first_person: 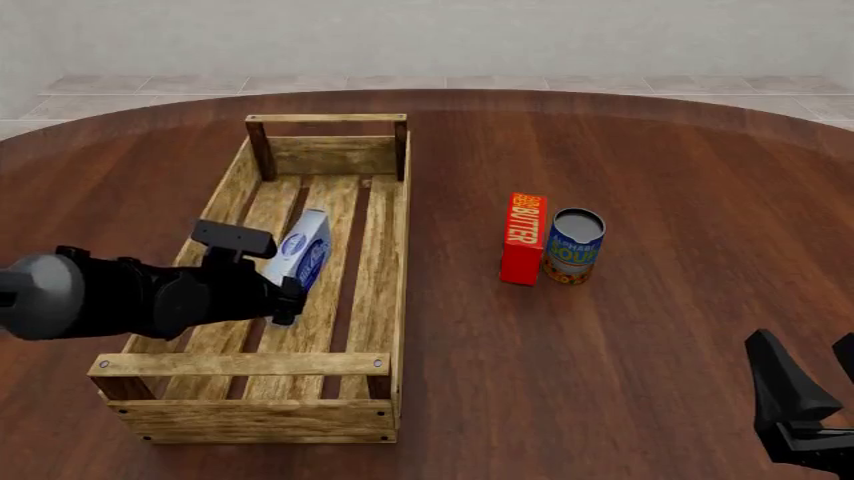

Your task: Pick up the cream cheese and put it in the tray.

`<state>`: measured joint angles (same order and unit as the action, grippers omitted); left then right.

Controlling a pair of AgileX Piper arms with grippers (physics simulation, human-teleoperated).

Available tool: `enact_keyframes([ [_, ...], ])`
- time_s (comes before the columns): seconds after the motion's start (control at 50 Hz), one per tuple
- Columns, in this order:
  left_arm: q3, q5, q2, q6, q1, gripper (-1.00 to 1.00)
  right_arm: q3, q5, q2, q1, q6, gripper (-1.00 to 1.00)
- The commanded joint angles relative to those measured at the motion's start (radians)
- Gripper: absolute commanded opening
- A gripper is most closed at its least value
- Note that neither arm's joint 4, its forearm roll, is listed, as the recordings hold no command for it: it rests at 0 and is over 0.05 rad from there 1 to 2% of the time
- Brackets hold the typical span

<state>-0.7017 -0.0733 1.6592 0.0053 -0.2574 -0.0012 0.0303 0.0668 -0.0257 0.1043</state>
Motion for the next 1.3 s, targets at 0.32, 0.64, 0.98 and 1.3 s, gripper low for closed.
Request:
enact_keyframes([
  [0.32, -0.016, 0.058, -0.07, 0.011, -0.017, 1.0, 0.0, 0.007, 0.012, -0.005, 0.0, 1.0],
  [0.64, -0.03, 0.088, -0.125, 0.056, 0.0, 1.0, 0.0, 0.008, 0.014, -0.009, -0.002, 1.0],
  [0.98, -0.085, 0.17, -0.216, 0.07, -0.011, 1.0, 0.0, 0.006, 0.01, -0.008, -0.001, 1.0],
  [1.3, -0.107, 0.216, -0.371, 0.059, 0.004, 1.0, 0.0, 0.008, 0.014, -0.01, -0.005, 1.0],
])
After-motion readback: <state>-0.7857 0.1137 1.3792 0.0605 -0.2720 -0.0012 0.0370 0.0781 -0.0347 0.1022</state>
